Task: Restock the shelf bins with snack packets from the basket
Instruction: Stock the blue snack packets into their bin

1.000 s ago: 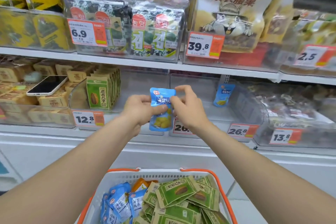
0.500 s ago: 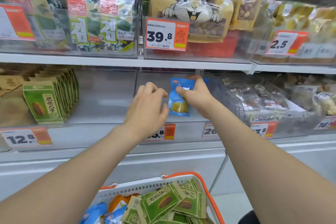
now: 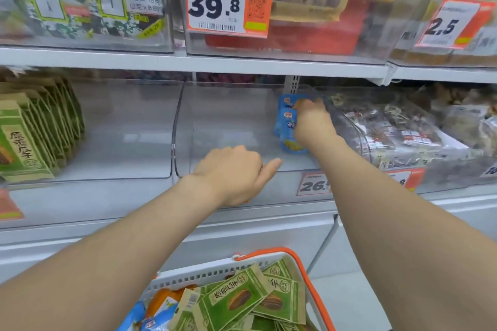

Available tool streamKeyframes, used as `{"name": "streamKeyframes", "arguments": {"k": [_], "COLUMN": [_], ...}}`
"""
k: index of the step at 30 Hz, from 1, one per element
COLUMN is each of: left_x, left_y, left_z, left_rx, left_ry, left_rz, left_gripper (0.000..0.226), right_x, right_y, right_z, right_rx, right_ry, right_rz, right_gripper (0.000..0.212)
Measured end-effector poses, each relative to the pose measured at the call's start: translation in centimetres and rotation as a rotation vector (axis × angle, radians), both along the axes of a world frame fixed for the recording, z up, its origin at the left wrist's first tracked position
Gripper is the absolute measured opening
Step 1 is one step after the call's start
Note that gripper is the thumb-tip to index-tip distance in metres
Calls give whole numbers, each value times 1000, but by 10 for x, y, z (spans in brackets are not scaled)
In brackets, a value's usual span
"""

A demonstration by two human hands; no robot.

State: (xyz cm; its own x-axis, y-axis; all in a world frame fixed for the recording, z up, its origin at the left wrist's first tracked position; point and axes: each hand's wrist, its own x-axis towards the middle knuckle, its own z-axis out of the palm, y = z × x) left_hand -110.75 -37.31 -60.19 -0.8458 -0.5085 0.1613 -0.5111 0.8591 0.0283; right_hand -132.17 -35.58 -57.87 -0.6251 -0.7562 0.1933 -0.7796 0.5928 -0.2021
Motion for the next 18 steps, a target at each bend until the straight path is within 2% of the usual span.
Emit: {"name": "streamKeyframes", "arguments": {"k": [3, 5, 7, 12, 16, 18], "left_x": [-2, -2, -3, -4, -3, -3], "left_y": [-7, -10, -12, -12, -11, -11], "left_z": [-4, -6, -7, -9, -9, -8], "left_rx": [88, 99, 99, 110, 112, 107], "left_ry": [-28, -23, -16, 10, 20, 18], "left_rz": [-33, -52, -63, -78, -86, -82], "left_gripper": [80, 83, 83, 83, 82, 82], "right_x": [2, 1, -1, -1, -4, -7], "right_y": [-1, -1, -2, -5, -7, -7], "right_z": [-1, -5, -11, -19, -22, -25], "right_rx": [46, 55, 47, 145, 299, 334], "right_ry": [164, 335, 421, 103, 43, -2], "right_rz": [-47, -38, -16, 82, 109, 125], "right_gripper": [67, 75, 76, 74, 28, 18]}}
